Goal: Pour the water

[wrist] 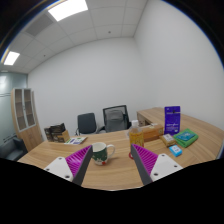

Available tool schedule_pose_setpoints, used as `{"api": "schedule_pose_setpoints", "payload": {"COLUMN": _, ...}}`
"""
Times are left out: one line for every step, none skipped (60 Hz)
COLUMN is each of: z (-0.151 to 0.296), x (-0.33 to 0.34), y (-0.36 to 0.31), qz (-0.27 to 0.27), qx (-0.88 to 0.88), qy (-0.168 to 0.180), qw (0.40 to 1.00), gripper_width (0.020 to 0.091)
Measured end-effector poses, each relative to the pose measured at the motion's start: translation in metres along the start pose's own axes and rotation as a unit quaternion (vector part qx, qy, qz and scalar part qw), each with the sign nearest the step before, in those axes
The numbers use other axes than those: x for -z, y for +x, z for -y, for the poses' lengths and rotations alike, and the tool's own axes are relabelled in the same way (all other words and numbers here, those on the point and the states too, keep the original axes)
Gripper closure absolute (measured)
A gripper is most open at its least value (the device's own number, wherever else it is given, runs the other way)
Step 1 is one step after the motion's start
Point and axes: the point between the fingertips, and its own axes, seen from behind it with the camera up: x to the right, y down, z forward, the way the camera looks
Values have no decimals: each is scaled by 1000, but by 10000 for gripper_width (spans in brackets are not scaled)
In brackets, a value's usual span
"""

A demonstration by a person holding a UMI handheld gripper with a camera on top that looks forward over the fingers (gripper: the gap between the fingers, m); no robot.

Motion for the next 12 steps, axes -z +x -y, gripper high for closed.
{"api": "schedule_pose_setpoints", "payload": {"z": -1, "x": 9, "y": -8, "qz": 10, "qx": -1, "qy": 0, "qw": 1000, "gripper_width": 266}}
{"api": "schedule_pose_setpoints", "payload": {"z": -2, "x": 16, "y": -16, "qz": 18, "qx": 0, "qy": -1, "qw": 1000, "gripper_width": 264}}
{"api": "schedule_pose_setpoints", "payload": {"z": -3, "x": 24, "y": -22, "qz": 23, "qx": 1, "qy": 0, "qw": 1000, "gripper_width": 264}}
{"api": "schedule_pose_setpoints", "payload": {"z": -5, "x": 31, "y": -27, "qz": 26, "qx": 3, "qy": 0, "qw": 1000, "gripper_width": 263}}
{"api": "schedule_pose_setpoints", "payload": {"z": -6, "x": 38, "y": -31, "qz": 26, "qx": 4, "qy": 1, "qw": 1000, "gripper_width": 261}}
{"api": "schedule_pose_setpoints", "payload": {"z": -8, "x": 44, "y": -35, "qz": 26, "qx": 5, "qy": 1, "qw": 1000, "gripper_width": 259}}
{"api": "schedule_pose_setpoints", "payload": {"z": -9, "x": 50, "y": -38, "qz": 25, "qx": 7, "qy": 2, "qw": 1000, "gripper_width": 264}}
{"api": "schedule_pose_setpoints", "payload": {"z": -11, "x": 56, "y": -42, "qz": 25, "qx": 8, "qy": 4, "qw": 1000, "gripper_width": 265}}
{"api": "schedule_pose_setpoints", "payload": {"z": -13, "x": 61, "y": -47, "qz": 24, "qx": 10, "qy": 7, "qw": 1000, "gripper_width": 266}}
{"api": "schedule_pose_setpoints", "payload": {"z": -14, "x": 66, "y": -50, "qz": 26, "qx": 11, "qy": 10, "qw": 1000, "gripper_width": 266}}
{"api": "schedule_pose_setpoints", "payload": {"z": -16, "x": 71, "y": -54, "qz": 26, "qx": 12, "qy": 10, "qw": 1000, "gripper_width": 265}}
{"api": "schedule_pose_setpoints", "payload": {"z": -18, "x": 75, "y": -58, "qz": 28, "qx": 15, "qy": 11, "qw": 999, "gripper_width": 265}}
